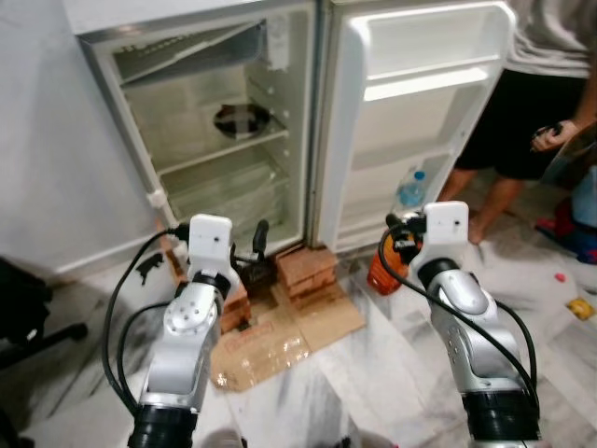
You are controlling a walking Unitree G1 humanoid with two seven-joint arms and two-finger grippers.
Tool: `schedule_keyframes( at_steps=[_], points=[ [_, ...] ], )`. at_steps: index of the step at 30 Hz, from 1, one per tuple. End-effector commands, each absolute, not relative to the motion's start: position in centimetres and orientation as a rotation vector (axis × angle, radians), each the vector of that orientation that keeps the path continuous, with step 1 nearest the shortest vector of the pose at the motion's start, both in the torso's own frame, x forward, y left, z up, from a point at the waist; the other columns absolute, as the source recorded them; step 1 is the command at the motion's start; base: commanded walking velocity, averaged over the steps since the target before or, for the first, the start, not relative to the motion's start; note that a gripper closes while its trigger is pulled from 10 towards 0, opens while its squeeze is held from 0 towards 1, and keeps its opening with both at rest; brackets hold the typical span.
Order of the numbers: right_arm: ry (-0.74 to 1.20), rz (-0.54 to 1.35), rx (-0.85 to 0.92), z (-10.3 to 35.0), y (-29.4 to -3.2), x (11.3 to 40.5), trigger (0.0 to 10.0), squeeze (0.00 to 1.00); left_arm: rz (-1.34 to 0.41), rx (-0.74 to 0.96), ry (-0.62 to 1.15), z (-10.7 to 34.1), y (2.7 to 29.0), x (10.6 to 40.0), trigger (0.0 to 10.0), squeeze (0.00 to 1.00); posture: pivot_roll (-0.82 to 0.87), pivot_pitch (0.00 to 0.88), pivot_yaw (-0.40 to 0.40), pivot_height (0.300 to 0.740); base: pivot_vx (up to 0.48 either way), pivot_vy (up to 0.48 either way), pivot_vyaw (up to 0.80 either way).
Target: Restocking fridge
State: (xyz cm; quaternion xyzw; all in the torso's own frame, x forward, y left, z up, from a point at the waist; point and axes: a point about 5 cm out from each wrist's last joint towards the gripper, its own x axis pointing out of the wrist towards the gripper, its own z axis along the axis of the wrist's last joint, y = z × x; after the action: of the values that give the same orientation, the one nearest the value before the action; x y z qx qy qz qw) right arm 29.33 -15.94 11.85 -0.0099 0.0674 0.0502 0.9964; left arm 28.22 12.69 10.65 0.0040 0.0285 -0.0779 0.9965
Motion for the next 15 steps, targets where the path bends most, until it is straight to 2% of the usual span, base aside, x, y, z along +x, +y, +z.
schedule_keyframes(
  at_steps=[1,4,9,15],
  points=[
    [0.080,0.136,-0.005,12.86,-14.99,29.48,10.0,0.00,-0.109,0.005,0.064,10.58,13.95,28.10,10.0,0.00,0.04,0.000,-0.014,0.740,0.000,0.000,0.00],
    [0.070,0.134,-0.002,13.07,-15.10,29.68,10.0,0.00,-0.093,-0.001,0.057,10.64,14.25,28.16,10.0,0.00,0.04,0.000,-0.014,0.740,0.252,0.000,0.00],
    [0.058,0.127,-0.008,13.25,-15.33,29.86,10.0,0.00,-0.083,0.017,0.059,10.67,14.12,28.34,10.0,0.00,0.03,0.000,-0.013,0.740,0.467,0.000,0.00],
    [0.051,0.132,-0.015,13.34,-15.21,29.85,10.0,0.00,-0.056,0.008,0.071,10.59,14.08,28.53,10.0,0.00,0.03,0.000,-0.012,0.740,0.380,-0.287,0.00]
  ],
)
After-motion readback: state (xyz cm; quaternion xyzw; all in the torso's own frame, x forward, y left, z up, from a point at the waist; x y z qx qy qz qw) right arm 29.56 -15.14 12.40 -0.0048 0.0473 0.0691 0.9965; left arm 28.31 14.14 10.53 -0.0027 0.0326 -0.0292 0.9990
